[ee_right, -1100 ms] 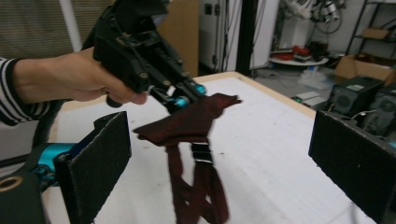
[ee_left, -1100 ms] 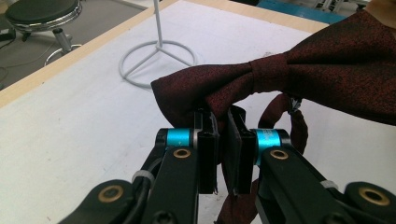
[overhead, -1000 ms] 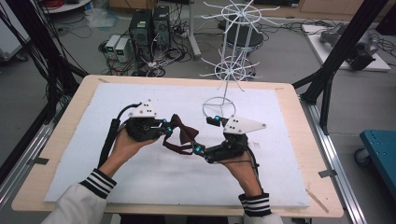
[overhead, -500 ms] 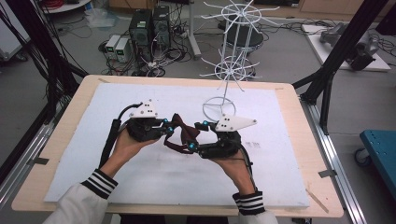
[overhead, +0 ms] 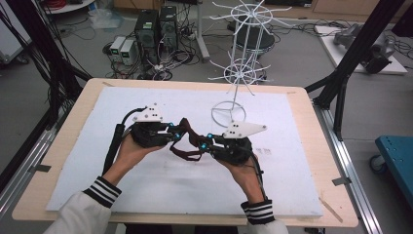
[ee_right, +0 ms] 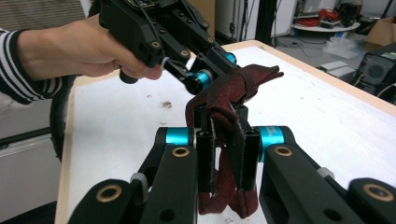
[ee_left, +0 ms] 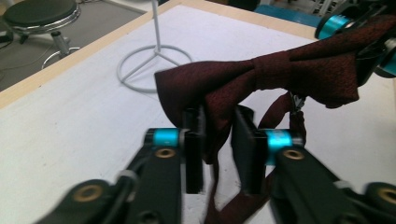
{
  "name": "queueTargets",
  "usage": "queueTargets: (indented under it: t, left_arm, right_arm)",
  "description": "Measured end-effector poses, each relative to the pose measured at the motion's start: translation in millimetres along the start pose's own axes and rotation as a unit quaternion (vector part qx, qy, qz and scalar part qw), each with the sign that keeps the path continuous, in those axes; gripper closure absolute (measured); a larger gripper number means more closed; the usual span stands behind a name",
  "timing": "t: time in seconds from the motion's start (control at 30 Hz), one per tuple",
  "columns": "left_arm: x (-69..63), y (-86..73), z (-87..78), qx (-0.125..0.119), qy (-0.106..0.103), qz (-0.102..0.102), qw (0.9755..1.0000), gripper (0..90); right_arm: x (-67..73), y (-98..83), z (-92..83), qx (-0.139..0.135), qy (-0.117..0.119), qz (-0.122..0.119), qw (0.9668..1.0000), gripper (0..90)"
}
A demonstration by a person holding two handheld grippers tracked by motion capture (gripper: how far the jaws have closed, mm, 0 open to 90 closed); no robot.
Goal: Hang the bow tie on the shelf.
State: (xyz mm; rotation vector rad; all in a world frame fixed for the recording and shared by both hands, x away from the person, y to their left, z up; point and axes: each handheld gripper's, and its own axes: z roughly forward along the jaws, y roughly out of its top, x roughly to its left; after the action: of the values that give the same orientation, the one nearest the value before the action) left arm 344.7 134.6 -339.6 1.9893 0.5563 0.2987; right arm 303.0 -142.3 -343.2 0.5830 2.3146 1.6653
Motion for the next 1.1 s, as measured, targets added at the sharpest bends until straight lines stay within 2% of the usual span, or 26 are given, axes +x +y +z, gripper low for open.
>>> queueTargets:
  t: [0.13,0.17,0.2,0.23,0.27,0.3,0.33,0.37,0.4,0.47,0.5,0.6,0.73,0.83,0.9,1.1]
  left_arm:
    - [0.7,0.1,-1.3,-0.014,0.005,0.003,0.9999,53.4]
    - [-0.3,0.1,-1.7,-0.018,0.015,0.009,0.9997,53.4]
    - [-1.5,0.0,-1.8,-0.021,0.025,0.013,0.9994,38.7]
    - [-2.2,-0.2,-2.0,-0.022,0.033,0.015,0.9991,30.9]
    - [-2.0,-0.6,-2.2,-0.026,0.029,0.015,0.9991,30.9]
    - [-1.4,-1.2,-1.9,-0.030,0.019,0.013,0.9993,25.4]
    - [-1.3,-1.9,-1.2,-0.034,0.016,0.010,0.9992,16.2]
    - [-0.6,-2.6,-0.7,-0.044,0.022,0.004,0.9988,4.0]
    - [0.3,-3.3,-1.4,-0.049,0.018,0.006,0.9986,1.7]
    - [1.3,-3.9,-3.3,-0.054,0.025,0.004,0.9982,1.7]
    - [2.1,-4.1,-4.8,-0.058,0.020,-0.001,0.9981,1.7]
    - [2.1,-3.8,-10.0,-0.059,0.032,0.009,0.9977,1.7]
    - [2.9,-5.7,-17.8,-0.071,0.038,0.007,0.9968,1.7]
    - [4.4,-12.5,-24.0,-0.078,0.053,0.007,0.9955,1.7]
    - [5.5,-18.7,-28.4,-0.083,0.056,0.003,0.9950,1.7]
    - [9.1,-37.1,-48.3,-0.109,0.072,0.003,0.9915,1.7]
  right_arm:
    - [-1.8,-0.1,-2.4,-0.002,-0.009,0.001,1.0000,82.5]
    - [-1.8,-0.1,-2.4,-0.002,-0.009,0.001,1.0000,82.5]
    - [-2.6,-0.1,-3.8,-0.005,-0.011,0.002,0.9999,82.5]
    - [-3.2,-0.2,-4.4,-0.006,-0.012,0.003,0.9999,82.5]
    - [-3.2,-0.2,-4.4,-0.006,-0.012,0.003,0.9999,82.5]
    - [-3.3,-0.3,-5.1,-0.004,-0.014,0.003,0.9999,82.5]
    - [-3.4,-0.4,-5.9,-0.002,-0.013,0.004,0.9999,82.5]
    - [-3.8,-0.6,-6.5,-0.003,-0.015,0.003,0.9999,82.5]
    - [-3.8,-0.6,-7.2,-0.002,-0.015,0.004,0.9999,82.5]
    - [-3.8,-0.6,-8.8,-0.002,-0.016,0.004,0.9999,82.5]
    - [-4.1,-0.5,-9.7,-0.004,-0.018,0.001,0.9998,82.5]
    - [-6.3,-0.8,-13.8,-0.006,-0.023,0.000,0.9997,82.5]
    - [-9.2,0.0,-19.4,-0.011,-0.028,0.002,0.9996,82.5]
    - [-10.4,1.9,-22.7,-0.013,-0.031,0.000,0.9994,82.5]
    - [-11.3,3.6,-25.2,-0.013,-0.033,0.000,0.9994,82.5]
    - [-17.5,7.2,-34.3,-0.016,-0.041,-0.001,0.9991,82.5]
